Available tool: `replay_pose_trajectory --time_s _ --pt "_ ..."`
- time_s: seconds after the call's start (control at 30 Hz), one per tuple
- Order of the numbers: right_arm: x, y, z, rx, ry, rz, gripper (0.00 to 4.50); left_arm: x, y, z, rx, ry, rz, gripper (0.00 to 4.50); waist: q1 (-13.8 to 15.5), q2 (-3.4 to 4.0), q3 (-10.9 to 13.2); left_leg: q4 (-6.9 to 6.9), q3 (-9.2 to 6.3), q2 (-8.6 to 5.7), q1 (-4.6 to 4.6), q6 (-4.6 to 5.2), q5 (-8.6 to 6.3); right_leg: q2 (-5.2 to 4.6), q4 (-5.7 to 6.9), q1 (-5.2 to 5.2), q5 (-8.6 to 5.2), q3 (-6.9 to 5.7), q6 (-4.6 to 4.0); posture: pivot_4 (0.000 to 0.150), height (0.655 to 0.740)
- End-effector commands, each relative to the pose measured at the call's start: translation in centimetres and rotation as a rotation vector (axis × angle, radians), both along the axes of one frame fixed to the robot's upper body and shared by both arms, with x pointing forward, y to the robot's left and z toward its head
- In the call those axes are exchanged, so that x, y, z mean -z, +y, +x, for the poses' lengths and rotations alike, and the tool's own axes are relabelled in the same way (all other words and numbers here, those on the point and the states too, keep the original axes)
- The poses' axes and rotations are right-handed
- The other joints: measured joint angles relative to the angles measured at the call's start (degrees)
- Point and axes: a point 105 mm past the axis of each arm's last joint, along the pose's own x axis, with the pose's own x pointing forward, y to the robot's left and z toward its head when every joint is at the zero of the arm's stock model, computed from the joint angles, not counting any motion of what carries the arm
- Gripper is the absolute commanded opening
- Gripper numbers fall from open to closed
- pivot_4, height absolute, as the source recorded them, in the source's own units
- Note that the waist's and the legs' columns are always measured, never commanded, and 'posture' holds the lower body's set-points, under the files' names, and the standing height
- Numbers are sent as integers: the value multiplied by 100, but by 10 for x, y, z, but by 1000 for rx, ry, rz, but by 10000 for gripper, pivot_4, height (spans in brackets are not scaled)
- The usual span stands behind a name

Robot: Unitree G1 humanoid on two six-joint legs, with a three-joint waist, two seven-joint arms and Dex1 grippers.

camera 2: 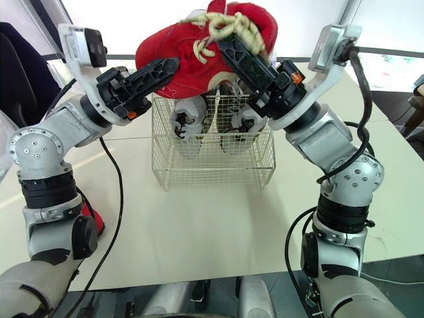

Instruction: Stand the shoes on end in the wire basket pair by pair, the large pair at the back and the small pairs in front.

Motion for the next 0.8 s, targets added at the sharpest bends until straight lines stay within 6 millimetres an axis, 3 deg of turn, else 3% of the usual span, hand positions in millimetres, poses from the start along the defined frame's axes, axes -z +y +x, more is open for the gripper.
replay_pose_trajectory --time_s 0.03,0.1,0.23,0.3,0.53,0.63,0.8 --pt "-12 10 -14 -54 -76 -9 13339 -2 -1 1 -35 1 18 7455 -1 0 0 0 0 0 0 0 0 0 0 0 0 0 0 1500 7400" --pt "-12 11 -14 -54 -78 -18 7931 2 -3 2 -40 22 45 15720 -4 0 0 0 0 0 0 0 0 0 0 -1 0 0 0 1500 7400" --pt "-9 10 -13 -20 -94 -111 7295 15 2 -2 -51 -10 151 36300 -23 1 0 -3 0 0 0 0 0 0 0 -3 2 0 4 1500 7400" --pt "-7 3 -13 -3 -122 -218 7295 22 11 -4 -75 -33 221 43489 -31 1 1 -9 3 0 0 0 0 0 -1 -6 -1 2 -2 1500 7400" --pt "9 -36 -5 43 -237 -700 7295 27 47 -8 -124 -80 371 43489 0 0 2 -23 6 1 -8 0 -1 -4 -20 -14 -8 2 -14 1500 7400" --pt "29 -52 7 63 -344 -991 7295 28 59 -8 -163 -101 426 43489 -10 0 2 -27 12 3 -9 1 -3 -10 -34 -15 -8 2 -14 1500 7400" --pt "49 -61 22 37 -438 -1187 7295 28 63 -9 -183 -120 433 43489 -34 -1 2 -41 21 9 -10 1 -3 -14 -56 -16 -6 -1 -12 1500 7400"
